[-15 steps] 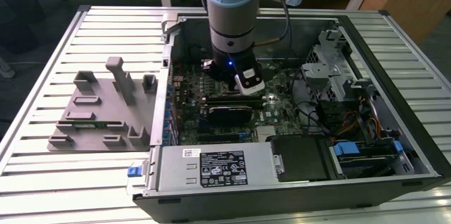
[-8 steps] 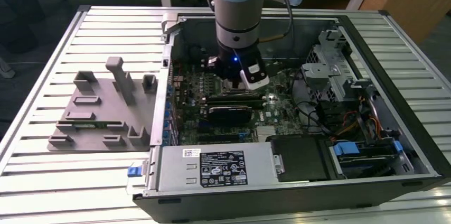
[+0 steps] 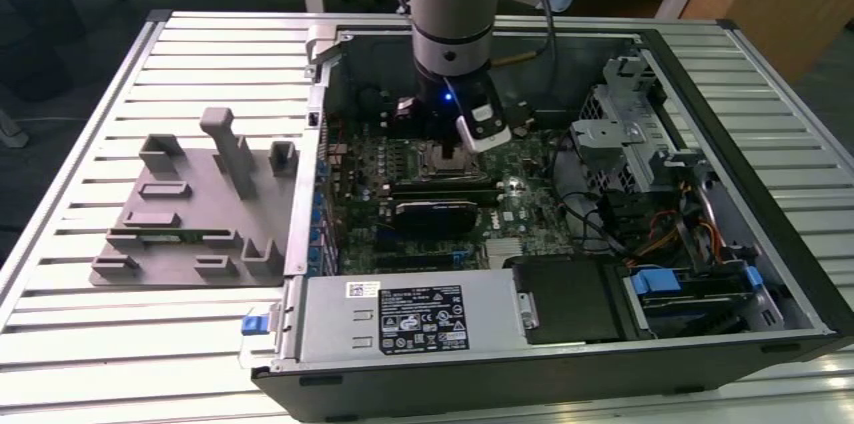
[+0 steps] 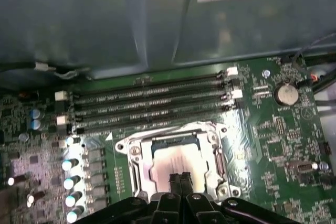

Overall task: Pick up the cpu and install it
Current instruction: 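Install the second cpu locking lever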

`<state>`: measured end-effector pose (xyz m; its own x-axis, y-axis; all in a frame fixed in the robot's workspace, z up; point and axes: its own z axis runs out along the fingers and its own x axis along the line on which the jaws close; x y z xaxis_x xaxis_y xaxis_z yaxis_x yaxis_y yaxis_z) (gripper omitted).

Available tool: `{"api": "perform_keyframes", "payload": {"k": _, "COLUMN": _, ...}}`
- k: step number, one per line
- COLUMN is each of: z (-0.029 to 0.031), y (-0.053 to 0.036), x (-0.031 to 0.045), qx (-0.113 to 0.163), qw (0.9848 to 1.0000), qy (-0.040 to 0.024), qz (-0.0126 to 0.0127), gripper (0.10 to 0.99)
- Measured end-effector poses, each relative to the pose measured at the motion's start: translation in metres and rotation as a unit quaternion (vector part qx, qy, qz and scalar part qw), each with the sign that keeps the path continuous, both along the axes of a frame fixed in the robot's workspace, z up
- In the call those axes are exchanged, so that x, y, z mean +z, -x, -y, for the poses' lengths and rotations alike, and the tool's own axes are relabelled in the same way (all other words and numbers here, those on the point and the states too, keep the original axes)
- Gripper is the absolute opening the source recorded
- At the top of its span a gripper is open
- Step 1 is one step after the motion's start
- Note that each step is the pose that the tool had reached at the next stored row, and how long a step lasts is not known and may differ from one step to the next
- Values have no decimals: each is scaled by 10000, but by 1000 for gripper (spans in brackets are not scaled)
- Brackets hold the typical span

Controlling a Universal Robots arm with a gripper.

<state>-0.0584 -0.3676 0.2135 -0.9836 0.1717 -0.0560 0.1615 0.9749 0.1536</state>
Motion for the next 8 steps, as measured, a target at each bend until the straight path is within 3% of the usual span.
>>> {"api": "perform_keyframes", "payload": {"k": 8, "z": -6, "y": -1, "x": 0, "qx": 0, "qw": 10000, "qy": 0, "qz": 0, "gripper": 106}}
